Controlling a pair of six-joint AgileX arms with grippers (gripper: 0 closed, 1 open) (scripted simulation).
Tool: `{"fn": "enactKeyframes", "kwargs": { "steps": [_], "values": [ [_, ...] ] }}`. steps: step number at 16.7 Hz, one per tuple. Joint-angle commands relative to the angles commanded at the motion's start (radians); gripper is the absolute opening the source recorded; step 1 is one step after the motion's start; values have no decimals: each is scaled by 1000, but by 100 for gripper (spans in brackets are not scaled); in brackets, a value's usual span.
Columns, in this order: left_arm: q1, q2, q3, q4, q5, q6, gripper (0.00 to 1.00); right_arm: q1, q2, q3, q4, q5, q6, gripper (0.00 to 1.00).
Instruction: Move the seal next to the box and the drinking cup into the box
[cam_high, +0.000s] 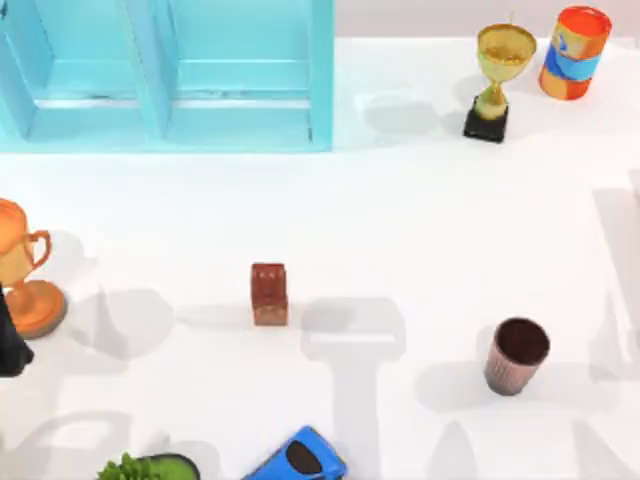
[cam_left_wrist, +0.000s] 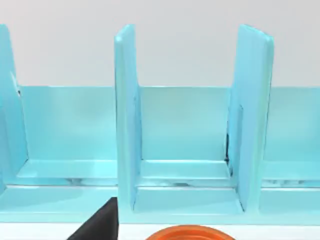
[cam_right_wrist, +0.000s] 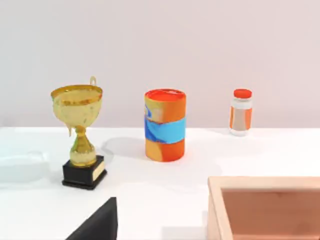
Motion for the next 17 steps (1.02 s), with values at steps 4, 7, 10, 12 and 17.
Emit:
{"fn": "enactKeyframes", "kwargs": {
  "steps": [4, 7, 10, 12, 17],
  "values": [
    [0, 0, 0, 0, 0, 0, 100, 10, 28, 27, -17, 1, 10, 100],
    [0, 0, 0, 0, 0, 0, 100, 50, 144, 140, -85, 5, 52, 100],
    [0, 0, 0, 0, 0, 0, 100, 116, 337, 328, -196, 11, 119, 100],
    [0, 0, 0, 0, 0, 0, 100, 171, 498, 486, -289, 16, 175, 100],
    [0, 0, 0, 0, 0, 0, 100, 335, 978, 960, -566, 32, 343, 100]
  ]
}}
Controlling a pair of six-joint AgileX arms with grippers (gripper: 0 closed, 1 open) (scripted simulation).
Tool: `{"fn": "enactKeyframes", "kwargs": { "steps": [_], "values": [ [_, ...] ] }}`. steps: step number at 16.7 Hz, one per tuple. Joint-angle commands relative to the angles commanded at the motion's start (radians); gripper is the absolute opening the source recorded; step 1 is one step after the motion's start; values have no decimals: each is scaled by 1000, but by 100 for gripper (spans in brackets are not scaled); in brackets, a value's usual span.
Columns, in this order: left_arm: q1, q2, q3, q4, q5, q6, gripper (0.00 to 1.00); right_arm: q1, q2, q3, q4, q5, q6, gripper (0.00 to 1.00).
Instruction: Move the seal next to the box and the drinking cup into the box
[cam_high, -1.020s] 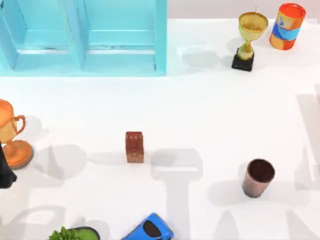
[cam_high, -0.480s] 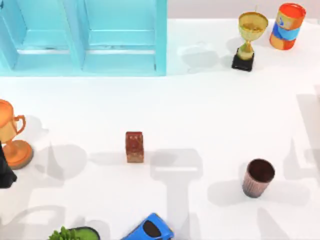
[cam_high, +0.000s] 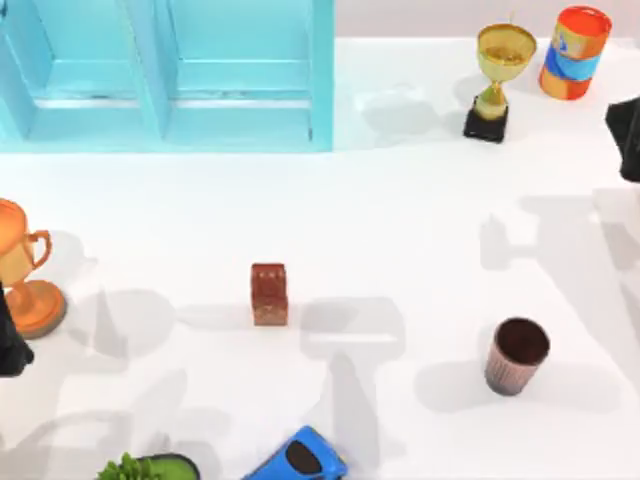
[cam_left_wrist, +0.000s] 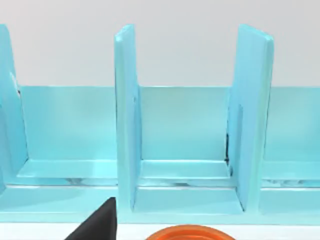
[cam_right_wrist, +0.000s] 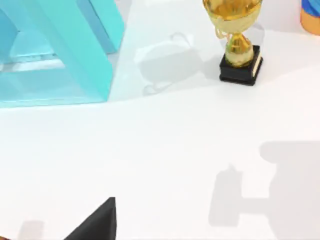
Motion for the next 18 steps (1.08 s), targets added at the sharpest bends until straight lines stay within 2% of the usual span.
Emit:
{"fn": "enactKeyframes", "kwargs": {
  "steps": [11, 15, 18],
  "values": [
    [0, 0, 0, 0, 0, 0, 100, 376, 1102, 1090, -634, 37, 384, 100],
    [0, 0, 0, 0, 0, 0, 100, 474, 1389, 1370, -800, 47, 485, 100],
    [0, 0, 0, 0, 0, 0, 100, 519, 1521, 1500, -877, 51, 532, 100]
  ]
}}
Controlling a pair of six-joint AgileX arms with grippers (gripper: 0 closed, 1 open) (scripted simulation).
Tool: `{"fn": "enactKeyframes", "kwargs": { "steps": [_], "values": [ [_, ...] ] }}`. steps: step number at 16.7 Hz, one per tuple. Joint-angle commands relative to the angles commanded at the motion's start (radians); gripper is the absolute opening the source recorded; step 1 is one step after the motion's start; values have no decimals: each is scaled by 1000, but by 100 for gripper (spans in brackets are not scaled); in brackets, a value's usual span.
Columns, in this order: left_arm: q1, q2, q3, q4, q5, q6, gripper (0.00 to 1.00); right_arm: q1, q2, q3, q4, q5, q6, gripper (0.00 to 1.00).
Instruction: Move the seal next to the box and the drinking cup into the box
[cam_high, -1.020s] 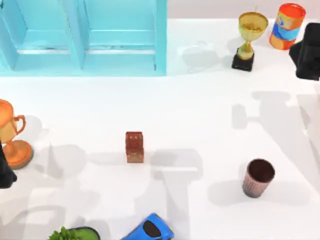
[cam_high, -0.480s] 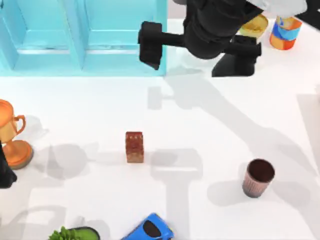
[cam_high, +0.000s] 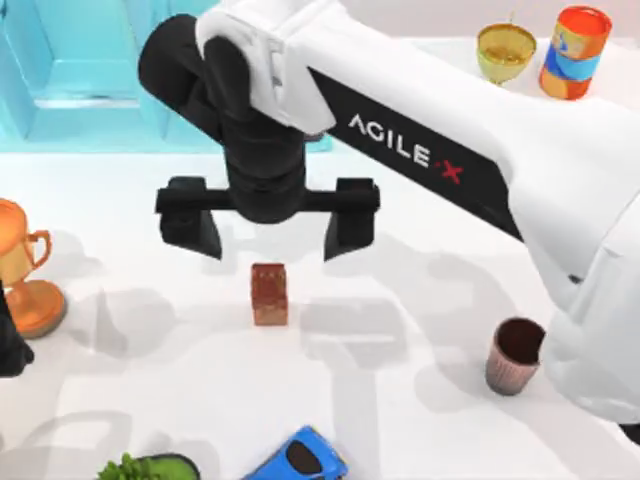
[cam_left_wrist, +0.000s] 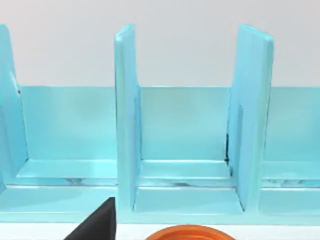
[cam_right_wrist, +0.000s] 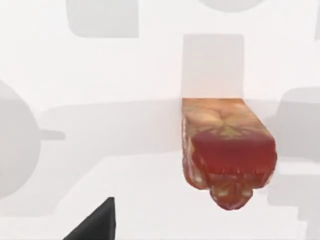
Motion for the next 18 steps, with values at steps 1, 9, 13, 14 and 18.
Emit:
{"fn": "enactKeyframes", "kwargs": {
  "steps": [1, 9, 13, 14, 18],
  "values": [
    [0, 0, 0, 0, 0, 0, 100, 9, 26, 25, -15, 1, 9, 100],
    [0, 0, 0, 0, 0, 0, 100, 10, 43, 22, -6, 1, 12, 100],
    [0, 0, 0, 0, 0, 0, 100, 6, 45, -114, 135, 1, 7, 100],
    [0, 0, 0, 0, 0, 0, 100, 5, 46, -156, 181, 1, 6, 100],
    [0, 0, 0, 0, 0, 0, 100, 3, 53, -255, 283, 1, 4, 100]
  ]
}}
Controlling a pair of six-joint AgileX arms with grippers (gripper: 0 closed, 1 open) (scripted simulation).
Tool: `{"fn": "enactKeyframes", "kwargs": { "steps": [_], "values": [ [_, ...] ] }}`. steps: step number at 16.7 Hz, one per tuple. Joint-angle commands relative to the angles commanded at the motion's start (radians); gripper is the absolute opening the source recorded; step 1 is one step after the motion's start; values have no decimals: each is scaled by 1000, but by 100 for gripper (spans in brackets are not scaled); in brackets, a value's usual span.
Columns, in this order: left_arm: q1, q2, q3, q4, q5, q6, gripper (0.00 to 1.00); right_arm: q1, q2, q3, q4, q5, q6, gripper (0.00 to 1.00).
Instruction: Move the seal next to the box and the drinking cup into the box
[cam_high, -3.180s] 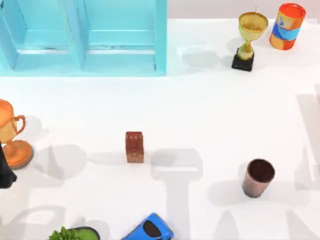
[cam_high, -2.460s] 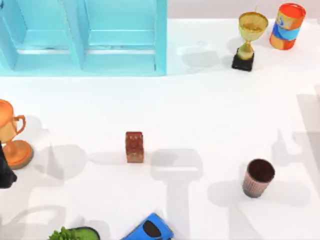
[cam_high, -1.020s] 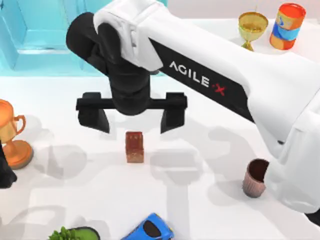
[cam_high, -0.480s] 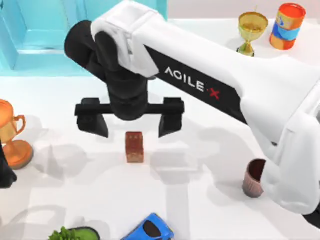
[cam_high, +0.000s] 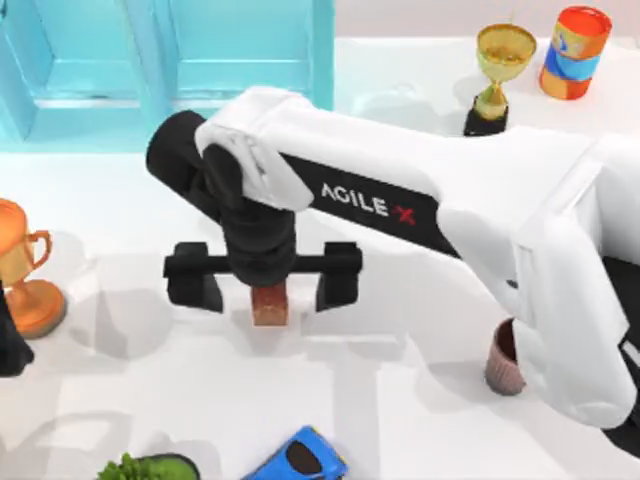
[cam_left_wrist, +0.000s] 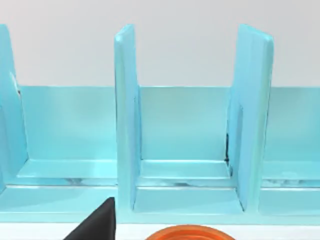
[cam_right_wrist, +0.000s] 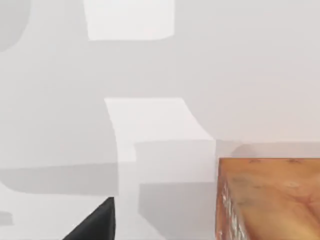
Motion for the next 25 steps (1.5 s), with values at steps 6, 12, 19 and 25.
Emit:
{"fn": "enactKeyframes", "kwargs": {
  "steps": [6, 12, 19, 25],
  "values": [
    [0, 0, 0, 0, 0, 0, 100, 0, 0, -1, 1, 0, 0, 77],
    [0, 0, 0, 0, 0, 0, 100, 0, 0, -1, 1, 0, 0, 32],
    [0, 0, 0, 0, 0, 0, 100, 0, 0, -1, 1, 0, 0, 0],
    [0, 0, 0, 0, 0, 0, 100, 3, -1, -3, 0, 0, 1, 0]
  ]
}}
